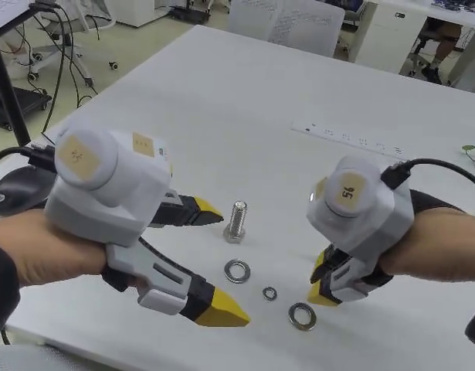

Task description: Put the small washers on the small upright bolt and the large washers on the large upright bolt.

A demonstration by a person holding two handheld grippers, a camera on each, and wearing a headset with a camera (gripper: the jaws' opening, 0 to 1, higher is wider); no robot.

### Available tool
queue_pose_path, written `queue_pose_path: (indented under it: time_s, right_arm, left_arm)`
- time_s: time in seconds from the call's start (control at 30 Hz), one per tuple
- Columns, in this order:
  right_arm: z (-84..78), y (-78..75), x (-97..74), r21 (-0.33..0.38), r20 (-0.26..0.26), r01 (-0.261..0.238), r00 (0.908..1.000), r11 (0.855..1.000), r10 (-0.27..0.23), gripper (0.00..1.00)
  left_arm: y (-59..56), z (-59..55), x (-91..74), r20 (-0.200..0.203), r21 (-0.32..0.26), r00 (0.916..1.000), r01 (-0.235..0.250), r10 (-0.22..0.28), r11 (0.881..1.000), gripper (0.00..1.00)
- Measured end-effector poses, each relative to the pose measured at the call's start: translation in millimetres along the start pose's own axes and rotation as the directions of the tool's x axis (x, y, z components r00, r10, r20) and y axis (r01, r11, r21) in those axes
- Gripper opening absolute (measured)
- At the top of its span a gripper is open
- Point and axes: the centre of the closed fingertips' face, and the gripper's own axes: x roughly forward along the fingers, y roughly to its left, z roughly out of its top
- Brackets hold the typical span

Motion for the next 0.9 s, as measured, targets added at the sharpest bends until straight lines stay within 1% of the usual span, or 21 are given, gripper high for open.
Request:
queue_pose_path:
  time_s: [0.2,0.43,0.7,0.83,0.9]
  right_arm:
    - [13.8,2.3,4.7,-0.024,0.009,-0.003,0.9999,1.000,0.003,0.17]
    - [25.4,3.2,14.1,-0.052,0.010,-0.009,0.9999,0.999,0.010,0.17]
    - [32.5,3.7,26.2,-0.069,-0.002,-0.025,0.9997,0.997,0.025,0.17]
    - [31.7,3.3,28.9,-0.070,-0.007,-0.030,0.9995,0.997,0.030,0.17]
    - [31.1,2.3,29.3,-0.075,-0.011,-0.025,0.9996,0.997,0.024,0.17]
  left_arm:
    - [-0.5,-0.4,-0.5,-0.001,0.002,1.0000,0.000,0.000,1.000,0.80]
    - [-1.0,-0.8,-0.4,-0.001,0.003,1.0000,0.002,-0.002,1.000,0.80]
    - [-0.7,-0.7,0.3,0.000,0.004,1.0000,0.004,-0.004,1.000,0.80]
    - [-0.5,-0.7,0.8,-0.002,0.005,1.0000,0.003,-0.003,1.000,0.80]
    - [-0.7,-0.5,1.0,-0.002,0.004,1.0000,0.004,-0.004,1.000,0.80]
